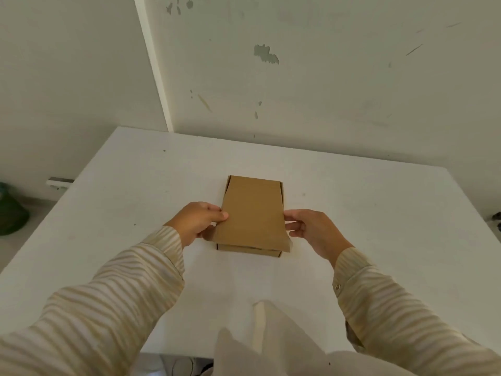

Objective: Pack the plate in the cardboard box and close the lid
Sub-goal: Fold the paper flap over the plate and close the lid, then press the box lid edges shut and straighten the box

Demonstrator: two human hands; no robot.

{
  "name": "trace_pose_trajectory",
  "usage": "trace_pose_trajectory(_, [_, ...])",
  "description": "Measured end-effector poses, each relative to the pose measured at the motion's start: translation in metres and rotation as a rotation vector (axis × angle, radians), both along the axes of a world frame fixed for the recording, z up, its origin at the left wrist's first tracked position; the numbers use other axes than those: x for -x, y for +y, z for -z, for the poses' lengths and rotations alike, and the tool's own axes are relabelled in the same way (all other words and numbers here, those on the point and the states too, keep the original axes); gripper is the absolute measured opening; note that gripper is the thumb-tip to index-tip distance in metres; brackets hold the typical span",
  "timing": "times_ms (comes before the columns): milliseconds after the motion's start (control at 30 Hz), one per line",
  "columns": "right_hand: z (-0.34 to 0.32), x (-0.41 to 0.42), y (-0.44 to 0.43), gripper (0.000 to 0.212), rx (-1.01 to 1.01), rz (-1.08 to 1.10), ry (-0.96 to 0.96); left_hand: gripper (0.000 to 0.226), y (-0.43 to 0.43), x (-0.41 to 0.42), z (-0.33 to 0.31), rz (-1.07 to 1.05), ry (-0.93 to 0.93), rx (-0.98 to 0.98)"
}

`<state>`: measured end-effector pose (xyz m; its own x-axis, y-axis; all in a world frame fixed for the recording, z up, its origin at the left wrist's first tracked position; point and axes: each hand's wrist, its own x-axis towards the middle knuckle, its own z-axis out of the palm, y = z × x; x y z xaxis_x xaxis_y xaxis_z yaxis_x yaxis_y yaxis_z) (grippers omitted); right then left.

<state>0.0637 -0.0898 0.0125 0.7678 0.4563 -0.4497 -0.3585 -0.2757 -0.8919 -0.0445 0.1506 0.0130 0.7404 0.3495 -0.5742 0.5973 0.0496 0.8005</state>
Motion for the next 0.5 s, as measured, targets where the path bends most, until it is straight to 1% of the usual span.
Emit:
trace_pose_trajectory(67, [0.0, 0.008, -0.001, 0.029, 0.02, -0.033, -0.024, 0.032, -0.008, 0.007, 0.002, -0.03, -0.004, -0.044])
trace_pose_trajectory(100, [0.0, 0.013, -0.001, 0.031, 0.06, -0.06, -0.054, 0.036, -0.011, 0.009, 0.004, -0.04, 0.001, -0.076])
trace_pose_trajectory(167, [0.001, 0.023, 0.002, 0.039, 0.177, -0.098, -0.121, 0.042, -0.019, 0.014, 0.007, -0.052, 0.008, -0.129])
trace_pose_trajectory(233, [0.003, 0.032, 0.006, 0.041, 0.288, -0.092, -0.193, 0.044, -0.026, 0.017, 0.01, -0.051, 0.008, -0.18])
trace_pose_trajectory(400, [0.004, 0.05, 0.012, 0.031, 0.406, -0.026, -0.284, 0.045, -0.036, 0.02, 0.013, -0.014, 0.007, -0.323])
trace_pose_trajectory(500, [0.005, 0.055, 0.017, 0.029, 0.421, 0.037, -0.291, 0.04, -0.037, 0.024, 0.014, 0.006, 0.022, -0.377])
